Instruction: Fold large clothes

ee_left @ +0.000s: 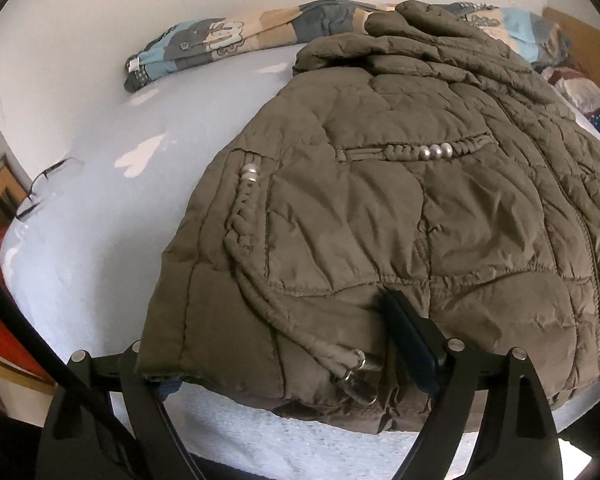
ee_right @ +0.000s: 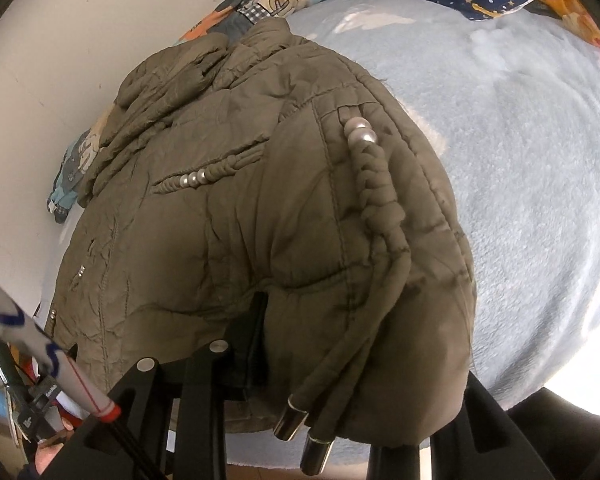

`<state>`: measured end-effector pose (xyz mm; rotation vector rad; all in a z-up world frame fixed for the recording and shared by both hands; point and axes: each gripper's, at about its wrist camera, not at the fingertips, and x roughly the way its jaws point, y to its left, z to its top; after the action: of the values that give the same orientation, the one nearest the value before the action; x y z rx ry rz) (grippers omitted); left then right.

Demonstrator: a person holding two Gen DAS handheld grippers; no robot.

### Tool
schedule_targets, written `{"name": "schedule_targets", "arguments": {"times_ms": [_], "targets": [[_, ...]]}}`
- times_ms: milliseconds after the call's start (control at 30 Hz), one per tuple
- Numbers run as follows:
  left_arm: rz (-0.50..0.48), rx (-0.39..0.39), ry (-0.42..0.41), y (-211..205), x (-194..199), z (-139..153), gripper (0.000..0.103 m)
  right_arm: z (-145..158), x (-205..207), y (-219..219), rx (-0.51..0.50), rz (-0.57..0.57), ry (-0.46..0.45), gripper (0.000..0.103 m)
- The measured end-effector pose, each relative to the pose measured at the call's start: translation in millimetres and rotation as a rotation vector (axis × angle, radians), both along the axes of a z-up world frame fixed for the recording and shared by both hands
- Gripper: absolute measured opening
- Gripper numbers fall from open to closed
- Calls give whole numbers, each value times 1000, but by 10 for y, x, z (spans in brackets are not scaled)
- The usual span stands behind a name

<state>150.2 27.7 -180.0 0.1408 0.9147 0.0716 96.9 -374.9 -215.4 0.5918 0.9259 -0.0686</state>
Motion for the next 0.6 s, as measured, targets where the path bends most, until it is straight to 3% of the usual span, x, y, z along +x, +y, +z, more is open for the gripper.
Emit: {"name": "schedule_targets", "arguments": {"times_ms": [600], "targets": [[-6,29,-14,-29,-22,6,88,-4,-64,-46,36,-16,3,35]]}}
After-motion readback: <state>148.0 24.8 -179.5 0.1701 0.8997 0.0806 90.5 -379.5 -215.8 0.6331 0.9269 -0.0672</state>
